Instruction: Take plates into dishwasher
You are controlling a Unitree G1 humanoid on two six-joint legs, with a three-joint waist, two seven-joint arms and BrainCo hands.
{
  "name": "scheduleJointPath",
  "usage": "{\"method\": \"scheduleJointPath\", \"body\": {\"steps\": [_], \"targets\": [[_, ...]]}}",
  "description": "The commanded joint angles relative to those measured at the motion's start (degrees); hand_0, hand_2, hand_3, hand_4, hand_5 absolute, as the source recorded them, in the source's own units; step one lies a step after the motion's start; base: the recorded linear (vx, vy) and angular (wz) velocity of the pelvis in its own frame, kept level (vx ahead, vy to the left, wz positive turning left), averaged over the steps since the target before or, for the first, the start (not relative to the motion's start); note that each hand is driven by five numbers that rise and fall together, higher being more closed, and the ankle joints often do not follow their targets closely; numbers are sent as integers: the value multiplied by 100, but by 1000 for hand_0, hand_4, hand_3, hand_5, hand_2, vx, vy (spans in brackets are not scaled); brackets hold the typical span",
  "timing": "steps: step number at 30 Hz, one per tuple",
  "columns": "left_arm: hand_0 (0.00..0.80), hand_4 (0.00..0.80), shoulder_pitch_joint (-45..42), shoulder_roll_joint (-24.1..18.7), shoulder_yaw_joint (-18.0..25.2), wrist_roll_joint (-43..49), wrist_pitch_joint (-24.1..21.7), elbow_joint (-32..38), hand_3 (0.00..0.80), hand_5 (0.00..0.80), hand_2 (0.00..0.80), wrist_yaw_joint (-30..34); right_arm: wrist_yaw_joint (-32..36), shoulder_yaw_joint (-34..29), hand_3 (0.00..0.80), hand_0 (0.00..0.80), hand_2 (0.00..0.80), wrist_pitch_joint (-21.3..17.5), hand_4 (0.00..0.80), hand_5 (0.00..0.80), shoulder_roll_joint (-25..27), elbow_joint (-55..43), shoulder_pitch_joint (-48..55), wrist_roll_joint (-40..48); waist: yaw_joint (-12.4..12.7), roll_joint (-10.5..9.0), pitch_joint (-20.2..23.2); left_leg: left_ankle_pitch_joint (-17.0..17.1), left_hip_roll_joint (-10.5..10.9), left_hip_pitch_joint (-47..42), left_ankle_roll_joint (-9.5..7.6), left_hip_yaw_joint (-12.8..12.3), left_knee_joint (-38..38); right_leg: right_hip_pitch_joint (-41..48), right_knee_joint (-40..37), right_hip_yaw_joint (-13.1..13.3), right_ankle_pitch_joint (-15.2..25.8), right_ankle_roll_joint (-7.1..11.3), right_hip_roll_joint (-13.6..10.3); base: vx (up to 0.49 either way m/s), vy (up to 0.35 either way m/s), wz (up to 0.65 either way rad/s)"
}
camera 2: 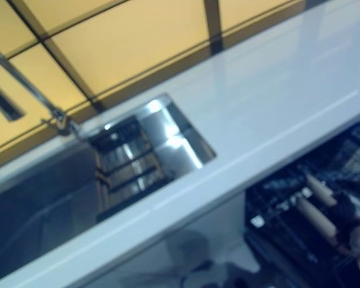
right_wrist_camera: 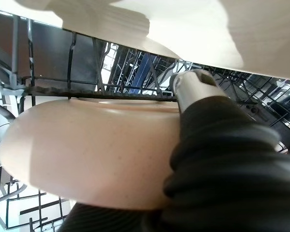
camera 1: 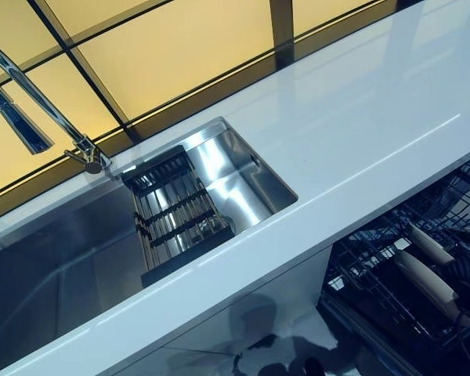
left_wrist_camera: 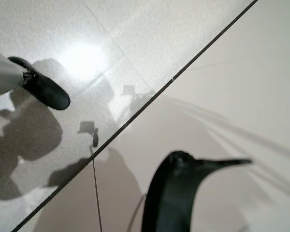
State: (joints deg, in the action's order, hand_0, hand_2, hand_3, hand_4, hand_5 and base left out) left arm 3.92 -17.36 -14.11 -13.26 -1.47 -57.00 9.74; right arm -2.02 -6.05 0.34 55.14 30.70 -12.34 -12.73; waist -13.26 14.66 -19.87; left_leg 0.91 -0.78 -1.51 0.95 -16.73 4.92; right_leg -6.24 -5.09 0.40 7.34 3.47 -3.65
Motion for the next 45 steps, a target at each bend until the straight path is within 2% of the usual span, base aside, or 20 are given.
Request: {"method": "scheduleJointPath", "body": {"steps": [1, 8, 10, 18, 30, 33, 36, 38, 40, 45], "targets": [[0, 0, 144, -146, -117, -163, -53, -76, 0, 0, 0, 79, 21, 453, 800, 800, 800, 141, 800, 800, 71, 349, 75, -256, 50, -296, 167, -348, 327, -8, 11, 203, -214, -93, 431, -192, -402, 375, -189, 0, 0, 0], [0, 0, 132, -157, -103, -178, -46, -62, 0, 0, 0, 36, 4, 429, 800, 800, 800, 274, 800, 800, 104, 416, 151, -341, 51, -346, 162, -359, 317, 0, 2, 204, -234, -98, 440, -175, -401, 381, -180, 0, 0, 0], [0, 0, 132, -179, -85, -191, -50, -54, 0, 0, 0, 43, 16, 397, 0, 0, 0, 392, 0, 0, 129, 475, 193, -224, 55, -384, 154, -363, 303, -2, 2, 203, -241, -88, 434, -173, -400, 380, -170, 0, 0, 0], [0, 0, 142, -207, -24, -155, -28, -46, 0, 0, 0, 90, 88, 236, 0, 0, 0, 539, 0, 0, 200, 419, 278, -283, 43, -499, 163, -365, 269, -21, -4, 207, -229, -74, 430, -145, -392, 376, -122, 0, 0, 0], [0, 0, 81, -258, 80, -131, -50, -151, 0, 0, 0, 86, 213, -103, 0, 0, 0, 611, 0, 0, 527, 171, 505, -399, -5, -819, 273, -408, 187, -115, -24, 178, -209, 6, 391, -49, -364, 390, -19, 0, 0, 0], [0, 0, 44, -270, 127, -98, -48, -165, 0, 0, 0, 76, 243, -271, 0, 0, 0, 623, 0, 0, 646, 70, 616, -416, -23, -938, 314, -423, 157, -145, -29, 167, -204, 34, 371, -10, -352, 392, 26, 0, 0, 0], [0, 0, 33, -315, 192, -79, -50, -288, 0, 0, 0, 85, 359, -559, 0, 0, 0, 641, 0, 0, 867, -85, 813, -457, -65, -1166, 412, -452, 109, -207, -49, 143, -181, 86, 344, 56, -334, 404, 105, 46, -18, -3], [0, 0, 22, -325, 216, -58, -38, -292, 0, 0, 0, 88, 382, -634, 0, 0, 0, 648, 0, 0, 910, -119, 868, -432, -71, -1209, 429, -457, 97, -220, -52, 139, -179, 95, 341, 66, -329, 407, 118, 34, -14, -5], [0, 0, -11, -357, 258, -29, -47, -356, 0, 0, 0, 77, 399, -842, 0, 0, 0, 630, 0, 0, 1013, -175, 1048, -416, -86, -1354, 500, -478, 71, -253, -67, 129, -166, 123, 331, 119, -322, 419, 160, 48, -18, -3], [0, 0, -14, -378, 336, 81, -6, -543, 0, 0, 0, -3, 457, -1160, 0, 0, 0, 616, 0, 0, 1152, -254, 1330, -317, -107, -1568, 652, -512, 38, -325, -98, 123, -135, 175, 300, 222, -305, 427, 222, 36, -2, -4]]}}
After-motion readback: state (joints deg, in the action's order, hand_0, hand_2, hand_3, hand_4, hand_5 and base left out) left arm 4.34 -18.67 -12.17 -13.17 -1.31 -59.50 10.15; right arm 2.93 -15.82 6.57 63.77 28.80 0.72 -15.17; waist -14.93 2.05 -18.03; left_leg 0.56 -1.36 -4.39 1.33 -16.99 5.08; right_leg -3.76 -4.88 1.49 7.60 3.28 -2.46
